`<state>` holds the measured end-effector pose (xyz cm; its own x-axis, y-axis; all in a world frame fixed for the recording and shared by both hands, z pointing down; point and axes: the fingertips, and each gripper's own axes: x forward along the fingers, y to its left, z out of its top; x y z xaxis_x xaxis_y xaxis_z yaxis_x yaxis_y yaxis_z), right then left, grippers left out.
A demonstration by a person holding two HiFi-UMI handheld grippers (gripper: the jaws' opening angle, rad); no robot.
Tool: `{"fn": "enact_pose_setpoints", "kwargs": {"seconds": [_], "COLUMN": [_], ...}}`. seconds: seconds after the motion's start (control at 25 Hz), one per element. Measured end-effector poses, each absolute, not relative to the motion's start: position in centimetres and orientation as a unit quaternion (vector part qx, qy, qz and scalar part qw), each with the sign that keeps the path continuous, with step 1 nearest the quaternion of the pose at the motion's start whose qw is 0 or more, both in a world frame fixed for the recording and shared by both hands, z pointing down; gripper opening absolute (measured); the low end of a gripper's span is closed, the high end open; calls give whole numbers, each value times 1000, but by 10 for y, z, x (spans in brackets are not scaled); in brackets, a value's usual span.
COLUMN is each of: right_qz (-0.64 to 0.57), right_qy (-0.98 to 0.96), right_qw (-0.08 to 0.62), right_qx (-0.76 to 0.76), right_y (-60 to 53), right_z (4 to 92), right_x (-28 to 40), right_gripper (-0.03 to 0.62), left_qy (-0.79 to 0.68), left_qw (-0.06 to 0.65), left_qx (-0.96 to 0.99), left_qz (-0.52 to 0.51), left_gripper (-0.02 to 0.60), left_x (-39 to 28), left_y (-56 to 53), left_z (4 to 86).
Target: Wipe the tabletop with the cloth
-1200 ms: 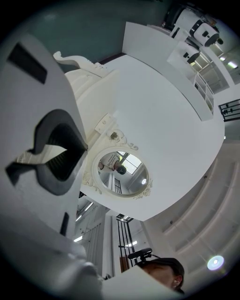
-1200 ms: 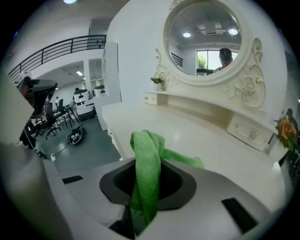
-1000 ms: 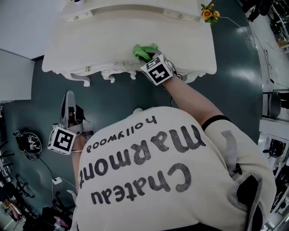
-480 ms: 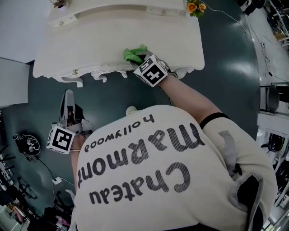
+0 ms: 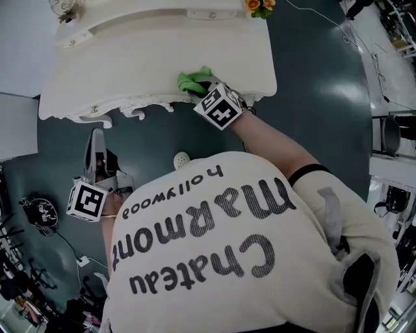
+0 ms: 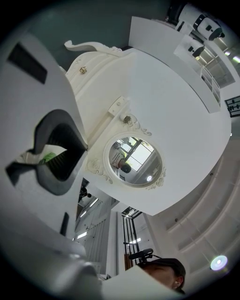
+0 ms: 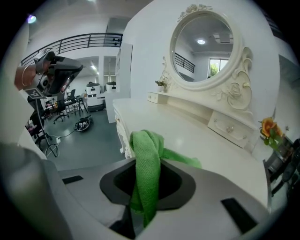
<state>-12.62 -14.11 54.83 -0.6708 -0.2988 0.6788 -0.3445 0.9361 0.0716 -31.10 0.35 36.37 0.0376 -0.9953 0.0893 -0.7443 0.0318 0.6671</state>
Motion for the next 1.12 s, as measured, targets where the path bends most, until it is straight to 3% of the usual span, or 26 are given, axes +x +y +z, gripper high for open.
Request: {"fn": "enact_pose_setpoints", "kwargs": {"seconds": [1.12], "right_qz": [61], "right_qy": [-890], "right_qw": [316], "right_qx": [324], "right_y": [-187], "right_z": [549], "right_x": [25], "right_gripper": [89], "left_qy": [-650], "left_qw": [281], "left_qx": [676], "left_qz": [-204], "left_gripper": [6], "left_x": [-230], "left_y": [8], "left_z": [356]}}
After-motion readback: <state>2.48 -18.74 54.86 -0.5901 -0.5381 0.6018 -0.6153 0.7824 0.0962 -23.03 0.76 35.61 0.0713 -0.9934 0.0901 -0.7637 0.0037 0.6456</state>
